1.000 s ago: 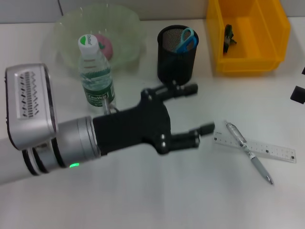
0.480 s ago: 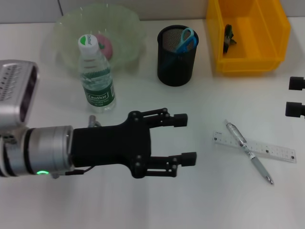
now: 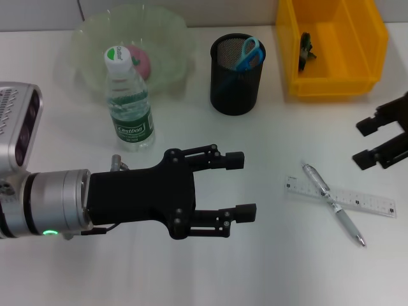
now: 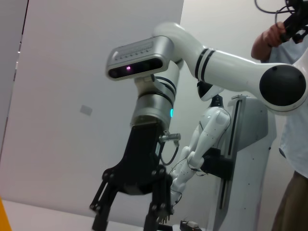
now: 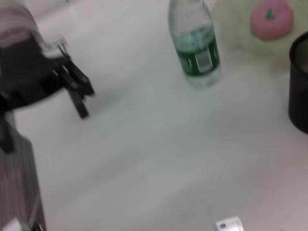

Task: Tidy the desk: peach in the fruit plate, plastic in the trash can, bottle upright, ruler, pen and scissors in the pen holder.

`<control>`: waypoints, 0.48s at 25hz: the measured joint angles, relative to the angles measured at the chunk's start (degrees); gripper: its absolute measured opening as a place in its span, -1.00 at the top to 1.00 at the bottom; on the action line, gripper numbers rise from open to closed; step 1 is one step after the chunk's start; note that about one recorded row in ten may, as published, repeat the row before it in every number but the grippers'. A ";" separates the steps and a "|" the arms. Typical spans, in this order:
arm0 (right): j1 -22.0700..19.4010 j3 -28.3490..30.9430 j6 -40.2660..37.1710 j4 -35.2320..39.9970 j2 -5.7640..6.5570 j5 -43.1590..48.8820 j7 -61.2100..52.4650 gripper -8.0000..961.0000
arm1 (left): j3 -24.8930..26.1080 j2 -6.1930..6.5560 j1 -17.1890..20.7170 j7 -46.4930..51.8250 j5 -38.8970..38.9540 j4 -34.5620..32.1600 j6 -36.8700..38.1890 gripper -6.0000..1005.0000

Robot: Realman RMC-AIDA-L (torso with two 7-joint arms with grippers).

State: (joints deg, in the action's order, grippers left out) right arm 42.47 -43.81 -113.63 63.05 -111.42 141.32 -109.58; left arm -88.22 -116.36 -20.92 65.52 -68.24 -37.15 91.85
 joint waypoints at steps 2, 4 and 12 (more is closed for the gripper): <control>0.67 -1.63 0.84 0.62 -0.79 1.21 -0.04 -0.70 | 0.00 -0.01 0.00 -0.02 -0.01 0.04 -0.06 -0.57; 1.50 -5.10 2.69 1.96 -2.23 3.62 -0.07 -0.70 | 0.04 -0.01 0.02 -0.06 -0.02 0.12 -0.12 -0.57; 3.22 -19.53 7.69 3.18 -6.74 10.73 -0.10 -0.70 | 0.15 -0.09 0.06 -0.26 -0.05 0.72 -0.17 -0.57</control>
State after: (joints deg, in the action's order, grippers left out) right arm 45.69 -63.34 -105.94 66.23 -118.17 152.04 -109.68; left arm -88.06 -116.45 -20.86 65.26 -68.30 -36.44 91.68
